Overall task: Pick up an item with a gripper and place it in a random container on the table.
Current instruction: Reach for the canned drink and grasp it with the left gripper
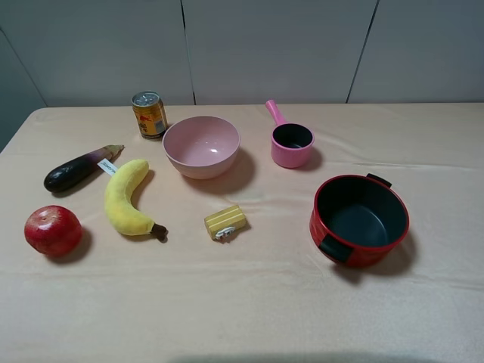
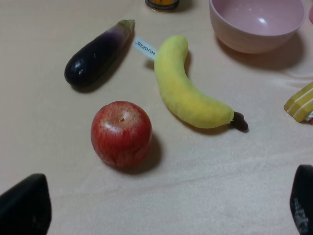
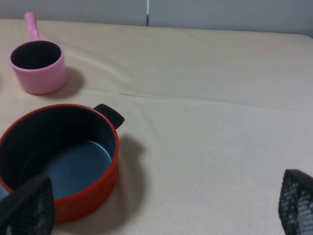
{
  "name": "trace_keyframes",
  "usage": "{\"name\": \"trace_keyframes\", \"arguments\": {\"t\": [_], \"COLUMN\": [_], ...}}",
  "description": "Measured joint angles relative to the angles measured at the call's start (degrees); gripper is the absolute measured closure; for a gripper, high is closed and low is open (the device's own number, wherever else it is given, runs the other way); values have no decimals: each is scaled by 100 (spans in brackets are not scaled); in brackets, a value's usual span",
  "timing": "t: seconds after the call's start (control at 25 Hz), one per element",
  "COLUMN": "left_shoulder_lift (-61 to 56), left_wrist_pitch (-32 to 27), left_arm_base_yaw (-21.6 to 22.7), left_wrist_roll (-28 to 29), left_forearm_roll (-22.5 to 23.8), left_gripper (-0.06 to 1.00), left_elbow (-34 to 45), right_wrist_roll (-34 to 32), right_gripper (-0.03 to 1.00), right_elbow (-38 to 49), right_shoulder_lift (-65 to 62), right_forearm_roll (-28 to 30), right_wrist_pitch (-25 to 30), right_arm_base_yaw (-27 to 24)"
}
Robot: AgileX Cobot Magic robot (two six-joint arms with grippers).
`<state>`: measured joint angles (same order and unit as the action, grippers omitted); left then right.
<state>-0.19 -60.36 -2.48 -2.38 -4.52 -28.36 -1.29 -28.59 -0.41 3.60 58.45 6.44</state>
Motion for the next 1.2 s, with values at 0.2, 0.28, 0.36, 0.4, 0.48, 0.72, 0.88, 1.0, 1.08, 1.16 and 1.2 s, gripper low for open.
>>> {"name": "trace_keyframes", "arguments": {"t": [0.2,0.28,0.36,0.4,0.48,0.72,0.88,1.0,1.08,1.16,1.2], "left_shoulder_lift": [0,0,0,0,0,0,0,0,131,375,532], "left_wrist_pitch": [0,0,0,0,0,0,24,29,18,30,45], "left_arm_base_yaw": [0,0,0,0,0,0,0,0,0,0,0], "left_wrist_roll": [0,0,0,0,0,0,0,0,0,0,0], "left_forearm_roll": [0,0,0,0,0,0,80,272,371,452,452], "left_gripper": [-5,-5,-5,-5,-5,-5,-5,-5,-5,-5,-5], "left_elbow": [0,0,0,0,0,0,-20,-136,-213,-277,-308], "right_wrist_roll": [0,0,0,0,0,0,0,0,0,0,0], "right_gripper": [27,27,27,27,27,27,27,27,27,27,27], "right_elbow": [0,0,0,0,0,0,0,0,0,0,0], "right_shoulder_lift": [0,0,0,0,0,0,0,0,0,0,0], "right_forearm_roll": [0,0,0,0,0,0,0,0,0,0,0], "right_wrist_pitch": [0,0,0,0,0,0,0,0,0,0,0], "right_arm_base_yaw": [0,0,0,0,0,0,0,0,0,0,0]}}
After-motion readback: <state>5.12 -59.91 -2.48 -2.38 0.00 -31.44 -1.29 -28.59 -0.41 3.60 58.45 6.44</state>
